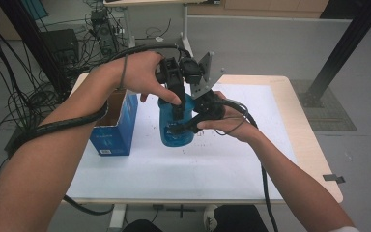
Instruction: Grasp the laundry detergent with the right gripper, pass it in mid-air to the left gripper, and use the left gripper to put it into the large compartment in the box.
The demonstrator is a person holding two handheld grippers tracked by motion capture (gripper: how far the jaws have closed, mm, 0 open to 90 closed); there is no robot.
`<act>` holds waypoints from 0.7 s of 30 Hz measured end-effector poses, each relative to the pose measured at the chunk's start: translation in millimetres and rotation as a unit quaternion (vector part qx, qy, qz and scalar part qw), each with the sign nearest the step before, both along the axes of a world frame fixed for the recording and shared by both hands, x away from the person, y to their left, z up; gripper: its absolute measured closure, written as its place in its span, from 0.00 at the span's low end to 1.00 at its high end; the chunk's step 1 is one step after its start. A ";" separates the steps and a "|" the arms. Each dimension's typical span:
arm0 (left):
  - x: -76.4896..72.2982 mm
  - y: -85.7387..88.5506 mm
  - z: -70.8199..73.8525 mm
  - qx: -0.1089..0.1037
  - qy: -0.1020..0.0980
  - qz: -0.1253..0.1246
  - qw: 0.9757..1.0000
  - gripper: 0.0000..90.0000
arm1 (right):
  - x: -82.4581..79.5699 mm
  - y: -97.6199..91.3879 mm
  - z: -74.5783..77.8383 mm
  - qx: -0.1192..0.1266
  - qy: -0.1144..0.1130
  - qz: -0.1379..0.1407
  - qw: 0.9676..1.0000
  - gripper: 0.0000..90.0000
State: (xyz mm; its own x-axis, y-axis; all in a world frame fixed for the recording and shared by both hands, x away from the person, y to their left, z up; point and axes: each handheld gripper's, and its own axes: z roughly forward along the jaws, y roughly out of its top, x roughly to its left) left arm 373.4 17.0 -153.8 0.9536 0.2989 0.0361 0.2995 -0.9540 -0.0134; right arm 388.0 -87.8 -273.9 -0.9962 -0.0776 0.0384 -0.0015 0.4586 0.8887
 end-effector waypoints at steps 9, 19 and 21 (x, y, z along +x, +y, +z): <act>0.1 -0.4 0.8 -0.003 -0.002 0.002 1.000 0.41 | -0.1 -1.3 0.5 0.002 0.003 -0.003 1.000 0.44; -0.2 -0.1 0.5 -0.003 -0.003 0.001 1.000 0.41 | 0.4 -1.6 0.7 0.008 0.004 -0.003 1.000 0.42; 0.0 0.6 -0.3 0.000 -0.005 0.003 1.000 0.41 | -0.2 -2.6 2.2 0.014 0.011 -0.003 1.000 0.40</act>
State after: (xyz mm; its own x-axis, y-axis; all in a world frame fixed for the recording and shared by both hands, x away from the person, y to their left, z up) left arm 373.4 17.6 -154.1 0.9513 0.3048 0.0453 0.3055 -0.9521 -0.0096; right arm 387.8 -90.5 -271.7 -0.9956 -0.0729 0.0589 0.0214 0.4342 0.9006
